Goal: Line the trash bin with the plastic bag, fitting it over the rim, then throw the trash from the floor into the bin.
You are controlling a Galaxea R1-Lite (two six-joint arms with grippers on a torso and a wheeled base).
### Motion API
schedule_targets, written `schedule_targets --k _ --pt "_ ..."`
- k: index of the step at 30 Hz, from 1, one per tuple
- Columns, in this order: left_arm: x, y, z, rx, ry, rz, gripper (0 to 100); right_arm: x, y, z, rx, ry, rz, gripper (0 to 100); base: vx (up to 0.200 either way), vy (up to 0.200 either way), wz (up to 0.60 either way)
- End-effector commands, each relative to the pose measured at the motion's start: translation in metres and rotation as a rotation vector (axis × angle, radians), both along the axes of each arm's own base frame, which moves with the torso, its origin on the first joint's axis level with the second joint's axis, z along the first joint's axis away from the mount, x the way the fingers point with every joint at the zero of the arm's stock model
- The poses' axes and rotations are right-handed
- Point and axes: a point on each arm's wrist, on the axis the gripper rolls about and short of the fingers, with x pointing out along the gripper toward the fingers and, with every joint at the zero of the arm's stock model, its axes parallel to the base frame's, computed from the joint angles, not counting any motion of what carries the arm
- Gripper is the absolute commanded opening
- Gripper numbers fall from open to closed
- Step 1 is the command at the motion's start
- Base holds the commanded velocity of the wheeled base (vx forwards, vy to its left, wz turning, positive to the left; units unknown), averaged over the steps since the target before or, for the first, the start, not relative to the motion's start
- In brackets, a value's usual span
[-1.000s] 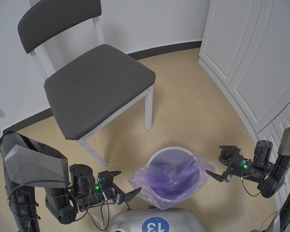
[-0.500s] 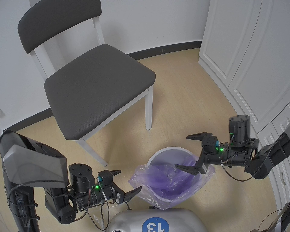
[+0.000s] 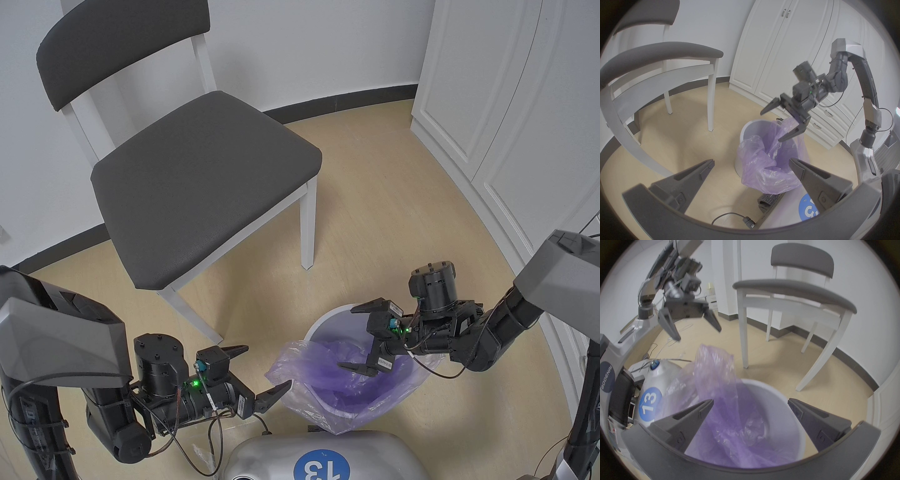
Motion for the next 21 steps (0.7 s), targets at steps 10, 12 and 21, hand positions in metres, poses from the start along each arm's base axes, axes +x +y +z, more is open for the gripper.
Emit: schedule_targets --k 10,12,21 --pt "0.003 0.002 -0.002 -0.004 -0.004 0.01 100 0.006 0.002 -0.035 -0.095 0.072 0.038 100 0.0 0.0 0.0" --pt "0.003 0.001 -0.003 -0.003 -0.001 0.01 100 0.009 0.005 -0.04 -0.11 0.077 0.047 100 0.0 0.0 0.0" --pt "0.003 0.001 -0.006 0.002 0.007 0.01 100 0.016 0.006 -0.051 -0.133 0.115 0.046 100 0.0 0.0 0.0"
